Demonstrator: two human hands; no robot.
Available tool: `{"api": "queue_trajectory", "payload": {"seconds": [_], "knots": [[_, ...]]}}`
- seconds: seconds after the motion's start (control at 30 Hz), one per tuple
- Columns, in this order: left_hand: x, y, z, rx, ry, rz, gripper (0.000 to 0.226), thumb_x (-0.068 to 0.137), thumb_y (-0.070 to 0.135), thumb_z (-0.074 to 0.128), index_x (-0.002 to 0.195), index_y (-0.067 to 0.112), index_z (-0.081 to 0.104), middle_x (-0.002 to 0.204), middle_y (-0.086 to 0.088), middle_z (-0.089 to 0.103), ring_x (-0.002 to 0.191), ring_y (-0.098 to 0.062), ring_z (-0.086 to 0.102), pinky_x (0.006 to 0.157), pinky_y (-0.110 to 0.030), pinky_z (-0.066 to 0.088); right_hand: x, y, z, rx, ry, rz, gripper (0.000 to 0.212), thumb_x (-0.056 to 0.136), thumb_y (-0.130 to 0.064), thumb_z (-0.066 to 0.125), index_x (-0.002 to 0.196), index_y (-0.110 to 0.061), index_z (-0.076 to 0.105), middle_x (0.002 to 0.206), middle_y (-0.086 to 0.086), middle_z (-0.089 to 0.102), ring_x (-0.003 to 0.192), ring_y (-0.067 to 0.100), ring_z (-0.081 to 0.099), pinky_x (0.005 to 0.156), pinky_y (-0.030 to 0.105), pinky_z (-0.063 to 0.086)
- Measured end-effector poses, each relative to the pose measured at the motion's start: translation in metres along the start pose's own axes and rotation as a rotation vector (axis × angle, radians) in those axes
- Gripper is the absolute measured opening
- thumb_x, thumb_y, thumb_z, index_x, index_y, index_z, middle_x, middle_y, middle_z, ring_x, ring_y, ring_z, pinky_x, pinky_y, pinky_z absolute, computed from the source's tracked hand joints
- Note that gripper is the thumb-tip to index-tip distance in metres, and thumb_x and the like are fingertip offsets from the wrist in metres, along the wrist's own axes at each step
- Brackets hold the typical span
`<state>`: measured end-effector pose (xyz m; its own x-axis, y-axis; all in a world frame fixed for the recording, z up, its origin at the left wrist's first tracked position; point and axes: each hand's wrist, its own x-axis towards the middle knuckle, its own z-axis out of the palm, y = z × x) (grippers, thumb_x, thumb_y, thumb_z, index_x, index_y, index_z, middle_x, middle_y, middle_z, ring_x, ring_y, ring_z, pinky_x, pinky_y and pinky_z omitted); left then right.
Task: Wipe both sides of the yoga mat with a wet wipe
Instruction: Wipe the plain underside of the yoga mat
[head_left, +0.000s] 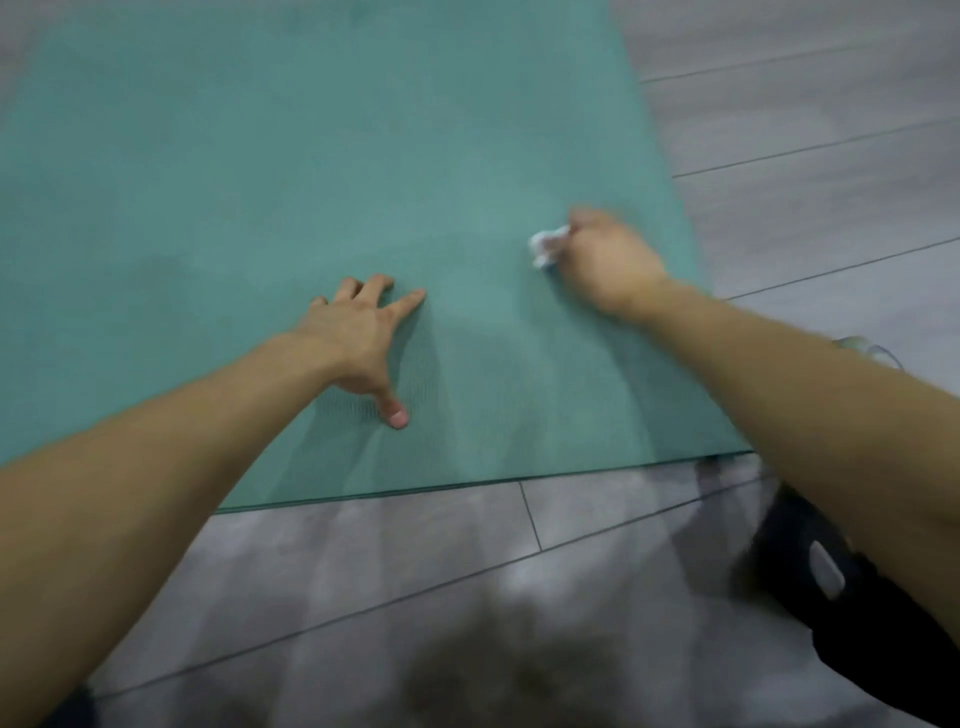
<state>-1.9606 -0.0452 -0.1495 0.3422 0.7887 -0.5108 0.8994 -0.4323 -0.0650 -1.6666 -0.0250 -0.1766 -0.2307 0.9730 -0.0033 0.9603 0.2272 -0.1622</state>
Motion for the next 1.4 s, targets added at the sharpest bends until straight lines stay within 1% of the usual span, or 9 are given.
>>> {"api": "queue_trajectory", "payload": {"seconds": [0.1, 0.27, 0.37, 0.6, 0.8, 0.87, 1.1, 1.3, 1.4], "knots": [[0.001, 0.007, -0.004, 0.008, -0.015, -0.019, 0.17, 0.03, 0.078, 0.093, 0.164, 0.041, -0.005, 0.167, -0.004, 0.008, 0.15, -0.033, 0.02, 0.115, -0.059, 0.037, 0.014, 0.064, -0.003, 0.015, 0.205, 0.495, 0.027, 0.103, -0.022, 0.056, 0.118, -0.01, 0.075, 0.115, 0.027, 0.057, 0.106, 0.048, 0.062, 0.099, 0.049, 0.052], [0.004, 0.008, -0.003, 0.038, -0.004, -0.027, 0.173, 0.027, 0.078, 0.093, 0.164, 0.04, -0.005, 0.166, -0.005, 0.011, 0.149, -0.034, 0.023, 0.112, -0.057, 0.042, -0.057, -0.125, 0.026, 0.277, -0.054, -0.131, 0.026, 0.101, -0.022, 0.058, 0.122, -0.02, 0.072, 0.101, 0.014, 0.054, 0.084, 0.038, 0.062, 0.076, 0.043, 0.051], [0.005, 0.007, 0.0, 0.032, 0.017, -0.023, 0.173, 0.025, 0.078, 0.093, 0.164, 0.042, -0.004, 0.166, -0.004, 0.01, 0.149, -0.033, 0.023, 0.112, -0.056, 0.042, -0.087, -0.145, 0.042, 0.216, -0.095, -0.398, 0.023, 0.099, -0.025, 0.062, 0.119, -0.023, 0.073, 0.1, 0.009, 0.055, 0.084, 0.034, 0.063, 0.067, 0.043, 0.054], [-0.001, 0.004, 0.003, -0.042, 0.013, -0.018, 0.167, 0.029, 0.076, 0.094, 0.164, 0.045, 0.0, 0.171, 0.0, 0.005, 0.155, -0.032, 0.016, 0.119, -0.058, 0.034, -0.062, 0.041, -0.006, -0.017, 0.256, 0.526, 0.03, 0.104, -0.024, 0.053, 0.122, -0.012, 0.074, 0.106, 0.025, 0.059, 0.1, 0.047, 0.062, 0.09, 0.05, 0.053], [0.0, 0.004, 0.006, -0.06, 0.041, -0.025, 0.162, 0.037, 0.068, 0.098, 0.165, 0.045, 0.002, 0.173, 0.001, 0.004, 0.157, -0.031, 0.014, 0.12, -0.056, 0.035, -0.105, -0.174, 0.046, 0.228, -0.063, -0.133, 0.02, 0.103, -0.02, 0.055, 0.12, -0.017, 0.066, 0.098, 0.01, 0.054, 0.081, 0.032, 0.06, 0.068, 0.04, 0.05], [0.001, 0.002, 0.008, -0.072, 0.044, -0.014, 0.158, 0.039, 0.067, 0.098, 0.165, 0.045, 0.003, 0.174, 0.0, 0.003, 0.158, -0.031, 0.012, 0.123, -0.054, 0.033, -0.113, -0.165, 0.049, 0.2, 0.029, -0.294, 0.021, 0.097, -0.018, 0.065, 0.118, -0.015, 0.068, 0.09, 0.009, 0.053, 0.072, 0.031, 0.056, 0.058, 0.038, 0.047], [0.004, -0.005, 0.016, -0.12, 0.04, 0.0, 0.162, 0.03, 0.074, 0.095, 0.164, 0.048, 0.008, 0.175, 0.001, 0.002, 0.16, -0.029, 0.008, 0.125, -0.054, 0.028, -0.1, 0.003, 0.016, -0.044, 0.323, 0.559, 0.029, 0.104, -0.023, 0.049, 0.118, -0.013, 0.072, 0.097, 0.021, 0.06, 0.092, 0.044, 0.061, 0.077, 0.048, 0.051], [0.006, -0.007, 0.019, -0.11, 0.033, 0.016, 0.16, 0.034, 0.075, 0.095, 0.165, 0.045, 0.007, 0.175, -0.003, 0.002, 0.16, -0.033, 0.008, 0.127, -0.051, 0.026, -0.115, -0.189, 0.055, 0.228, -0.029, 0.032, 0.024, 0.101, -0.02, 0.059, 0.122, -0.019, 0.07, 0.095, 0.012, 0.059, 0.084, 0.034, 0.061, 0.064, 0.038, 0.046], [0.002, -0.004, 0.022, -0.116, 0.047, 0.042, 0.152, 0.039, 0.07, 0.097, 0.165, 0.043, 0.017, 0.174, -0.004, 0.01, 0.158, -0.034, 0.016, 0.125, -0.049, 0.03, -0.131, -0.125, 0.04, 0.11, 0.077, 0.129, 0.022, 0.102, -0.032, 0.063, 0.118, -0.022, 0.076, 0.089, 0.012, 0.059, 0.079, 0.036, 0.063, 0.063, 0.038, 0.048]]}}
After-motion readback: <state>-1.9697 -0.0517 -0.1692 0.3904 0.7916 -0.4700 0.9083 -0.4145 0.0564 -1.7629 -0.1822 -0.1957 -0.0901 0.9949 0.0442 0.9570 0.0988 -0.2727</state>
